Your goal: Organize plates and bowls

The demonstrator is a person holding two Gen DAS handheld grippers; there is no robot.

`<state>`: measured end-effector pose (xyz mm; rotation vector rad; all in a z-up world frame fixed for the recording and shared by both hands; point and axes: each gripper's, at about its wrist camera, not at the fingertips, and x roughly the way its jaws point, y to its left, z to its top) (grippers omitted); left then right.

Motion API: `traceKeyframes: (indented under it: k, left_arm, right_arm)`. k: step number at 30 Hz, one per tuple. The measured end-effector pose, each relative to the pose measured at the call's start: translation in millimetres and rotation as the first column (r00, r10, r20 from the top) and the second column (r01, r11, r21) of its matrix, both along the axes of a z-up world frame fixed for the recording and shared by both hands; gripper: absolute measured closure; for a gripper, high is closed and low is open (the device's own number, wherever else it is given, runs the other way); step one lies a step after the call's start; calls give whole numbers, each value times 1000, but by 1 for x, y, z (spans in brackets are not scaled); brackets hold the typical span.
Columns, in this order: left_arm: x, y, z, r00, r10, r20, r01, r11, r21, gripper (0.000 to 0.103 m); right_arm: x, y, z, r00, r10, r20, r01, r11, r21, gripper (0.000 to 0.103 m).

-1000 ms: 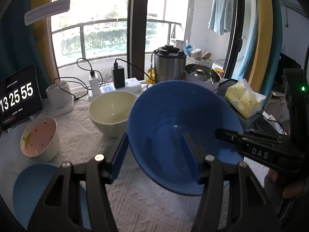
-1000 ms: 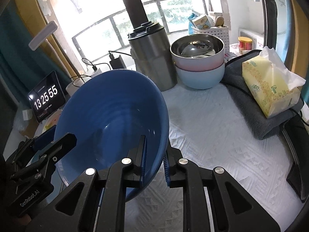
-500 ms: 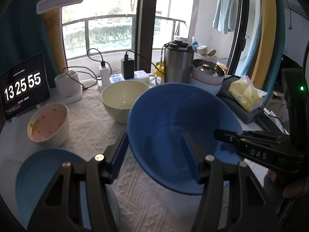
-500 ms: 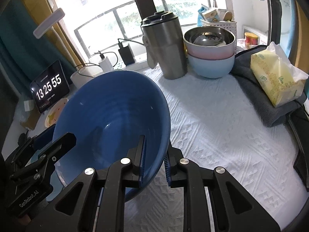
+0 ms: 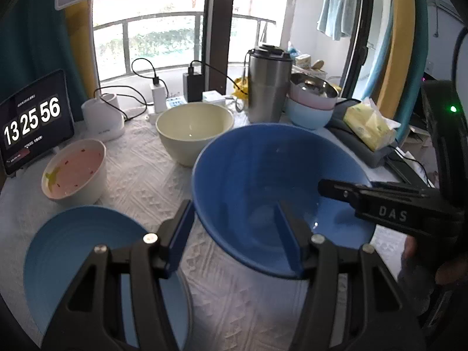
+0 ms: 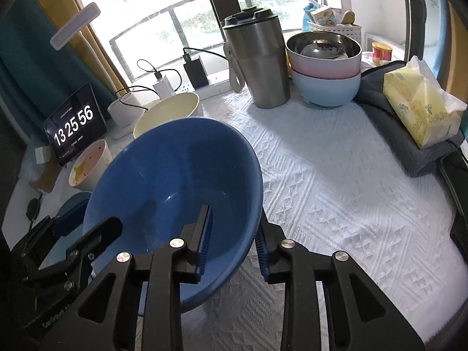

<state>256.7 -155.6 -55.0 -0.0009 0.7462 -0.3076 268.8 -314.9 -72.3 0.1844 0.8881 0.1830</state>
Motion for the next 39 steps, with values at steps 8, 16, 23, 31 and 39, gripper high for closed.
traceKeyframes:
  k: [8,16,23,31,39]
  left_arm:
    - [-5,8,7,1000,-14,23,14,1000,-18,45]
    - [-10,22,15,999,-3,44,4,999,-35,45]
    - [-16,36,22,998,15,62,-12,999,-46,44]
    - [-23,53,32,996,39,85,-34,997,-67,44]
    - [-28,75,38,992,71,105,-63,995,-78,44]
  right_arm:
    - [-2,10,-1,1000,7,-9,-7,1000,-21,69]
    - [-2,12,3,999,-41,-12,41,998,-37,67]
    - [-11,2,17,995,-93,30,94,995,-25,67]
    - [-23,11,32,994,-82,73,84,996,-25,67]
    - [-27,31,42,994,-43,101,47,998,-35,67]
